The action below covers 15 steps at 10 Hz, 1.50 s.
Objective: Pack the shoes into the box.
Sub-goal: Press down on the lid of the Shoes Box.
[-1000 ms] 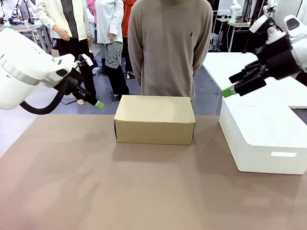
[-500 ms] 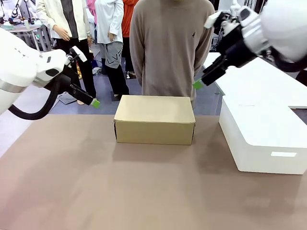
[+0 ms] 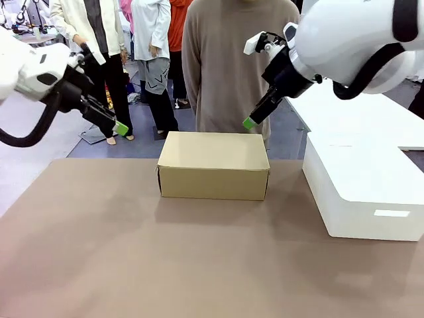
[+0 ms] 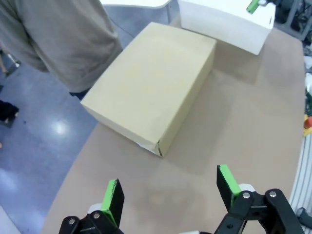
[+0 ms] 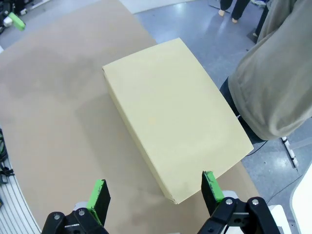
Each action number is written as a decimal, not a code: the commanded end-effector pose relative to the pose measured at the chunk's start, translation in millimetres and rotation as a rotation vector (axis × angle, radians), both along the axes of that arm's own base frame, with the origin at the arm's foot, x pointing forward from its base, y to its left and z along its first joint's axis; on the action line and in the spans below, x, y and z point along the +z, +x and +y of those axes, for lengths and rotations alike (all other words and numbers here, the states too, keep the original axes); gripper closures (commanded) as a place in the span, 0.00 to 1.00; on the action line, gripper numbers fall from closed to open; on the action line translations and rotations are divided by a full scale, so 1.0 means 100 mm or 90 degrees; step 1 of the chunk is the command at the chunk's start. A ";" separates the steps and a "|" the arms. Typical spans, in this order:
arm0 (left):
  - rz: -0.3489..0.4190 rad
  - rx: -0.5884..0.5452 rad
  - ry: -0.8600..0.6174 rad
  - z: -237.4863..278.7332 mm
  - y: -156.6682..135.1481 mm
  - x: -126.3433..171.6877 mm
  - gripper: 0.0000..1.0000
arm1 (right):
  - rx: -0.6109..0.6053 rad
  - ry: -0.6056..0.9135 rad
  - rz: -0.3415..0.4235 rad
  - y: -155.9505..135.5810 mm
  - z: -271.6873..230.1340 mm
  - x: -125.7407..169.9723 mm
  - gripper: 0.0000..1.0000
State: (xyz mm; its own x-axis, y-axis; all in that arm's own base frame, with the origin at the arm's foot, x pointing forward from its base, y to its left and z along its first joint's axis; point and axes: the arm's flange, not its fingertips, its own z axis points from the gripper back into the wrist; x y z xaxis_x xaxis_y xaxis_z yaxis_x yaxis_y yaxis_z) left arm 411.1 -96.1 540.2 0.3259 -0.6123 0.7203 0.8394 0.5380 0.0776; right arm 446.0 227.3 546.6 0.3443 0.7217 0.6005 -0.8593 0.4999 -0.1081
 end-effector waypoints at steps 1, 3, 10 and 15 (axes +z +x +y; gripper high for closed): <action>-0.027 -0.018 -0.003 0.02 0.06 0.09 0.00 | 0.003 0.008 -0.001 -0.05 -0.03 0.03 0.00; -0.011 -0.004 -0.001 0.01 0.02 0.09 0.00 | 0.003 0.008 -0.001 -0.05 -0.03 0.03 0.00; -0.011 -0.004 -0.001 0.01 0.02 0.09 0.00 | -0.050 -0.023 0.018 0.27 0.26 0.10 0.58; -0.011 -0.004 -0.001 0.01 0.02 0.09 0.00 | -0.125 -0.056 0.032 0.99 0.74 -0.19 1.00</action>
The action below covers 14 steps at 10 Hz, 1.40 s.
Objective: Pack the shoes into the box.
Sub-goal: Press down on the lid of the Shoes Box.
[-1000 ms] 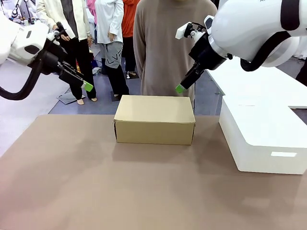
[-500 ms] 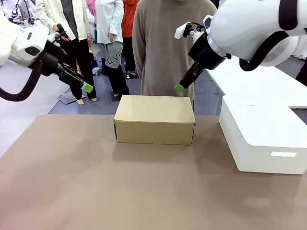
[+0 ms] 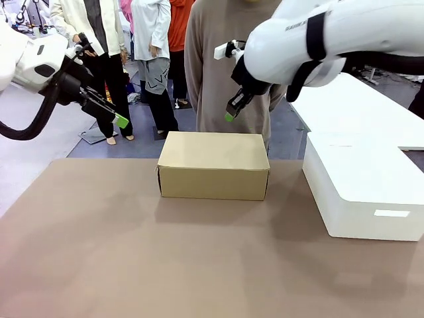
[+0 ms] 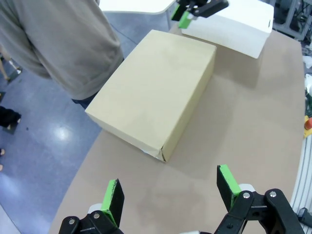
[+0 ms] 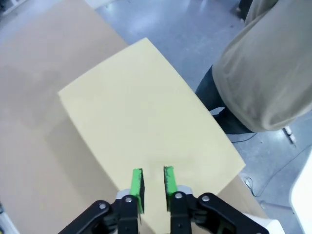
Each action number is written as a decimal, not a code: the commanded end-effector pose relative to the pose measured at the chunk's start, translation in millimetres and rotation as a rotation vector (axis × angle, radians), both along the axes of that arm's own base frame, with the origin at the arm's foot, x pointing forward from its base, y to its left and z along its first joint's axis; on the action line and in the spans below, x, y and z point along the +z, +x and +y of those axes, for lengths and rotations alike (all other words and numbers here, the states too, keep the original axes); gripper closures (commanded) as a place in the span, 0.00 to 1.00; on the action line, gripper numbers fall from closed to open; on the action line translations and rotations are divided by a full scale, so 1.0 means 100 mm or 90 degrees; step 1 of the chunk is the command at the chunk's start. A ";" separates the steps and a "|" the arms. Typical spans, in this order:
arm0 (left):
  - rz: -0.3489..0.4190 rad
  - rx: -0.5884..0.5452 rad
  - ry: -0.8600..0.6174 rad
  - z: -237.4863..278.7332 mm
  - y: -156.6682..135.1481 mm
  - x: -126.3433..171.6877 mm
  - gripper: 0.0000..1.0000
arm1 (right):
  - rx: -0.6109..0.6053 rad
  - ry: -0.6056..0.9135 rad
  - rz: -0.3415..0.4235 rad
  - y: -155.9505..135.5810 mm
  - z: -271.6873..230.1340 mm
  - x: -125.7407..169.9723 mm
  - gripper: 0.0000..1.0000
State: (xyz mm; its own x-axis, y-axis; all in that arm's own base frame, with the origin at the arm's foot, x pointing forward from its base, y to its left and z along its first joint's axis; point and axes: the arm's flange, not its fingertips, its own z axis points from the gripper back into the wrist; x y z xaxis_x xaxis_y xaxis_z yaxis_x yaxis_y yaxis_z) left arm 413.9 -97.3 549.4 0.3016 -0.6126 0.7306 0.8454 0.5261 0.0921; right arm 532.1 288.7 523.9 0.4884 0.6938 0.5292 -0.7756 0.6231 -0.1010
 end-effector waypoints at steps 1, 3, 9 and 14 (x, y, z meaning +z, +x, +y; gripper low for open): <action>0.002 0.006 0.003 0.02 -0.01 0.00 0.00 | -0.034 -0.024 -0.004 0.26 0.16 -0.07 1.00; 0.002 0.006 0.003 0.02 -0.01 0.00 0.00 | -0.071 -0.031 0.008 0.50 0.19 -0.32 1.00; 0.002 0.006 0.003 0.02 -0.01 0.00 0.00 | -0.119 -0.058 0.053 0.82 0.30 -0.92 1.00; 0.002 0.006 0.003 0.02 -0.01 0.00 0.00 | -0.119 -0.087 0.087 0.82 0.29 -1.21 1.00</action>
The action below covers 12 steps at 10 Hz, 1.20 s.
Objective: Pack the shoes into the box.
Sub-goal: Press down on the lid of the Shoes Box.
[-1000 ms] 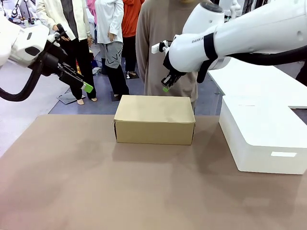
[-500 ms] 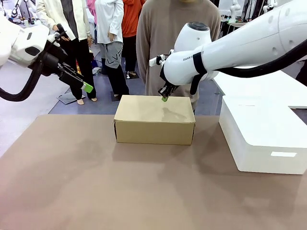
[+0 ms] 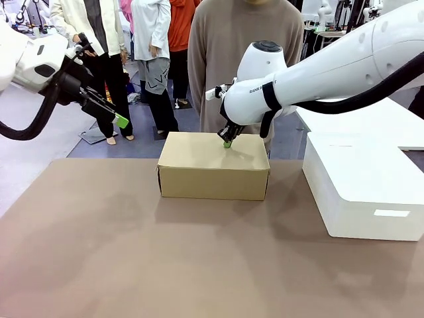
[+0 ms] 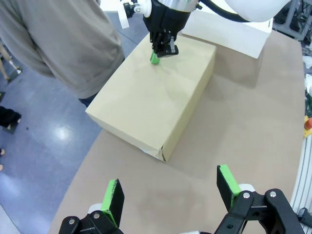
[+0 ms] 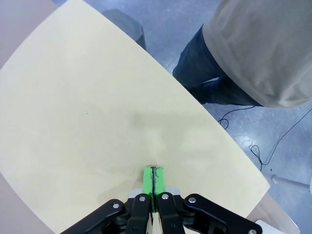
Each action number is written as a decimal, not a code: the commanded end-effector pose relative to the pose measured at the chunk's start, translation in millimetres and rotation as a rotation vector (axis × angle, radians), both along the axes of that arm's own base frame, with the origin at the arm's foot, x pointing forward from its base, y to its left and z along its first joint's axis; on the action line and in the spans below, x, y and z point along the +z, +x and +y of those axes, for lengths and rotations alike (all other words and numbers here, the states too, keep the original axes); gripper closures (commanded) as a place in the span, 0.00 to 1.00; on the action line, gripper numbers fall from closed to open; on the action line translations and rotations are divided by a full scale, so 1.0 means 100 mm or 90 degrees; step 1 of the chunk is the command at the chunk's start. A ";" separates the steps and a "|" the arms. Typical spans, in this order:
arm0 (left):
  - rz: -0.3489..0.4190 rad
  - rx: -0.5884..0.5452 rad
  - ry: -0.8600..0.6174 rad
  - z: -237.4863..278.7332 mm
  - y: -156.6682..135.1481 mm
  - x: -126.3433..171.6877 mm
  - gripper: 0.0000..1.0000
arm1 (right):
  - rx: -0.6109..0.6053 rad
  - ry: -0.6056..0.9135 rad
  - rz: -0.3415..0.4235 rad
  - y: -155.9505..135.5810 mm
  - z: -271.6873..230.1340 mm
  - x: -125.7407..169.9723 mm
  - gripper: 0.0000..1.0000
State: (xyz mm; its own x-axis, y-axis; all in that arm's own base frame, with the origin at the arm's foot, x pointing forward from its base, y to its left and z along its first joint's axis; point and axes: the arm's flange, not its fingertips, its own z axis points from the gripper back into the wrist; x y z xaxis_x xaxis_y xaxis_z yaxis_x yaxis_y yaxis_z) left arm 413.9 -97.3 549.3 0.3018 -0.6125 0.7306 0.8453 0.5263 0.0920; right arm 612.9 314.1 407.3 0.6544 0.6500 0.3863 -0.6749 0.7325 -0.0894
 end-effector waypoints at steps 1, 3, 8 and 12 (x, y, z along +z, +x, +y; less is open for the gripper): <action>0.002 0.006 0.003 0.02 -0.01 0.00 0.00 | -0.015 -0.009 0.004 -0.01 0.03 0.05 1.00; 0.002 0.006 0.003 0.02 -0.01 0.00 0.00 | -0.022 0.007 -0.004 -0.10 -0.05 0.28 1.00; 0.002 0.006 0.003 0.02 -0.01 0.00 0.00 | 0.010 0.017 -0.013 -0.56 -0.14 0.73 1.00; 0.002 0.006 0.003 0.02 -0.01 0.00 0.00 | 0.007 0.001 -0.021 -0.57 -0.07 0.80 1.00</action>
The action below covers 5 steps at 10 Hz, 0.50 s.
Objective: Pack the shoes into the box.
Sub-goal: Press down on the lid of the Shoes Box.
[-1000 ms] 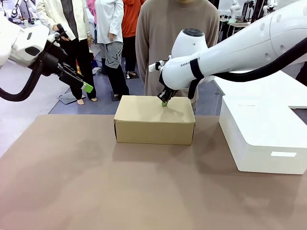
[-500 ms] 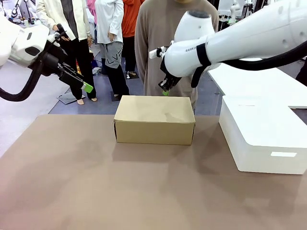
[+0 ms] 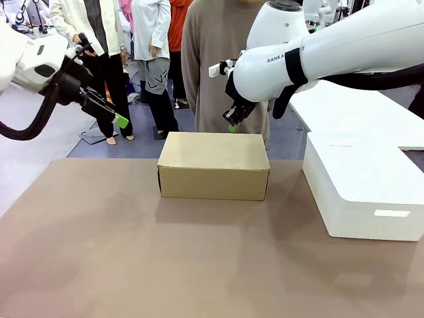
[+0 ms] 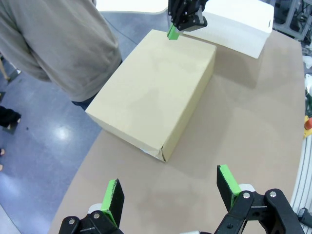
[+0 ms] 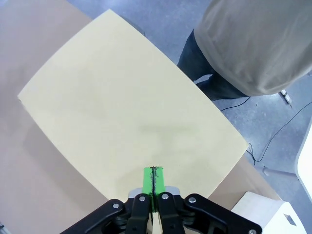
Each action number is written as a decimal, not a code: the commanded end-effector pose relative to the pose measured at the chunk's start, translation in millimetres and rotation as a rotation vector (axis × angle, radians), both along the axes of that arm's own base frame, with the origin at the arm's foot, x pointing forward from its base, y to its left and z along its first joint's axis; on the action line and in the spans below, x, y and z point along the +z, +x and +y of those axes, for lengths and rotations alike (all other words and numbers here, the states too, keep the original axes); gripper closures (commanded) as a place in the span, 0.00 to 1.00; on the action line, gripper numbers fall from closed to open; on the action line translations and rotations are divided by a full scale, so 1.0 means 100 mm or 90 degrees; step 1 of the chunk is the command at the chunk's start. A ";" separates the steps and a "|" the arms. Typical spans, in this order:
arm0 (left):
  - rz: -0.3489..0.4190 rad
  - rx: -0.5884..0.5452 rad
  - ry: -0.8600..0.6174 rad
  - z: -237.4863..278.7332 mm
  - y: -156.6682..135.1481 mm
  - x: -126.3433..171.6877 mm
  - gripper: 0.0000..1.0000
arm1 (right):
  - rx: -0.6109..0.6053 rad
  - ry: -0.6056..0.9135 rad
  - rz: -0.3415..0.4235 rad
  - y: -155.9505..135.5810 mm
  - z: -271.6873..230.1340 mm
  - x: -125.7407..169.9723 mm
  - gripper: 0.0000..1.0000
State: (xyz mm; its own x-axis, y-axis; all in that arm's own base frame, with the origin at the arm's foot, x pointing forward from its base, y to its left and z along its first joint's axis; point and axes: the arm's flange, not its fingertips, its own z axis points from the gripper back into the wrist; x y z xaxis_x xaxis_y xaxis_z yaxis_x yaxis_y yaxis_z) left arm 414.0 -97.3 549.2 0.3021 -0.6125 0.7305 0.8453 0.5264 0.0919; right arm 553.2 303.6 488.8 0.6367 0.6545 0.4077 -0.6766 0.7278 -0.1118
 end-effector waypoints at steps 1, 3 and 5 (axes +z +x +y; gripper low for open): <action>0.002 0.005 0.002 0.02 -0.01 0.00 0.00 | 0.002 0.001 0.000 0.03 0.03 -0.01 1.00; 0.002 0.005 0.002 0.02 -0.01 0.00 0.00 | 0.001 -0.001 0.002 0.00 0.01 -0.02 1.00; 0.002 0.005 0.002 0.02 -0.01 0.00 0.00 | 0.001 0.005 -0.003 -0.20 -0.10 0.22 1.00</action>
State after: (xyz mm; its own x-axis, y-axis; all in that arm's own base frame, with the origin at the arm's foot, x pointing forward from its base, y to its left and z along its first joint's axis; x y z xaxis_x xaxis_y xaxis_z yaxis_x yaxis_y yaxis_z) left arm 414.0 -97.3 549.1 0.3022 -0.6126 0.7304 0.8453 0.5264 0.0917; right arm 550.3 303.9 496.2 0.6329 0.6554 0.4121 -0.6773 0.7266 -0.1155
